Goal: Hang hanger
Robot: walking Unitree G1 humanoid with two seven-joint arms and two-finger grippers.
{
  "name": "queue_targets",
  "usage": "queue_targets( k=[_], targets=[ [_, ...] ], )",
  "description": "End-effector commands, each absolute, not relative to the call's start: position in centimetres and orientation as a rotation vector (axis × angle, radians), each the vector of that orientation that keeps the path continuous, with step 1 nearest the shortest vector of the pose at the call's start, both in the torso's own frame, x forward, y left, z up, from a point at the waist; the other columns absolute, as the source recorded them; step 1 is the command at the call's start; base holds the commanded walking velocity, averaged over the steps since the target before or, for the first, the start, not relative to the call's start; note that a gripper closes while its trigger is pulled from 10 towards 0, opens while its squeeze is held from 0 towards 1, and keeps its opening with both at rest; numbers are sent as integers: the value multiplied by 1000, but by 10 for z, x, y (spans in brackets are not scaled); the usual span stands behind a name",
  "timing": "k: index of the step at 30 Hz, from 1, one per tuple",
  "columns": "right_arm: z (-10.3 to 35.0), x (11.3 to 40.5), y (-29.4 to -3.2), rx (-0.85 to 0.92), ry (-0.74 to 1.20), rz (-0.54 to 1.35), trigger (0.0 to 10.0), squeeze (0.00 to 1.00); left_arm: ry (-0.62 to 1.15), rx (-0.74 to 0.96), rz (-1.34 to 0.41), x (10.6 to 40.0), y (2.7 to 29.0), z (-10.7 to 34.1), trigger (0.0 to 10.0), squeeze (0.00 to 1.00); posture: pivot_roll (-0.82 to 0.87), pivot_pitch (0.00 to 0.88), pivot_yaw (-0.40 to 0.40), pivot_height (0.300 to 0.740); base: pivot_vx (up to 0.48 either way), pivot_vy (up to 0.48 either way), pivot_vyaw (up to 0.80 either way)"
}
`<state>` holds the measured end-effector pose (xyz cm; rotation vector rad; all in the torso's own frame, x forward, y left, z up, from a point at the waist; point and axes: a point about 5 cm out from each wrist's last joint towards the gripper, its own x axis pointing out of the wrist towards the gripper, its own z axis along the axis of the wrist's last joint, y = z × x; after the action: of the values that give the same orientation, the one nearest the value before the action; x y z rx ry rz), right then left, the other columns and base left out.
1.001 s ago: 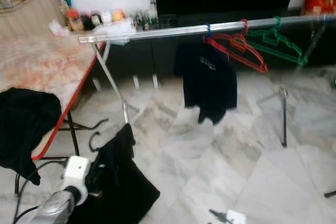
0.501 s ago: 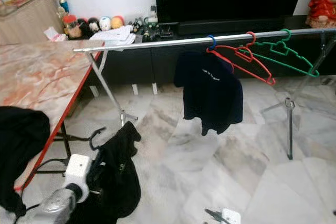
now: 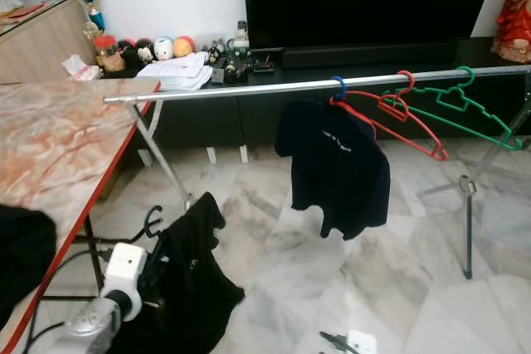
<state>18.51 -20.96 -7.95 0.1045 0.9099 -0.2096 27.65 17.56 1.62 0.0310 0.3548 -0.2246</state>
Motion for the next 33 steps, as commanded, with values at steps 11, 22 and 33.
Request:
queue_targets(
  k=[11,22,33],
  targets=[
    [-80,189,-197,91,921,-148,10000,0,319,72,-187,281,190,24,10000,0,-18,69,72,740,341,0,0],
    [-79,190,-197,48,925,-104,10000,0,329,74,-164,282,193,23,10000,0,-20,73,68,740,304,0,0],
    [-79,191,-198,43,924,-102,10000,0,335,45,-113,280,199,21,10000,0,-24,68,67,740,0,0,0]
  ],
)
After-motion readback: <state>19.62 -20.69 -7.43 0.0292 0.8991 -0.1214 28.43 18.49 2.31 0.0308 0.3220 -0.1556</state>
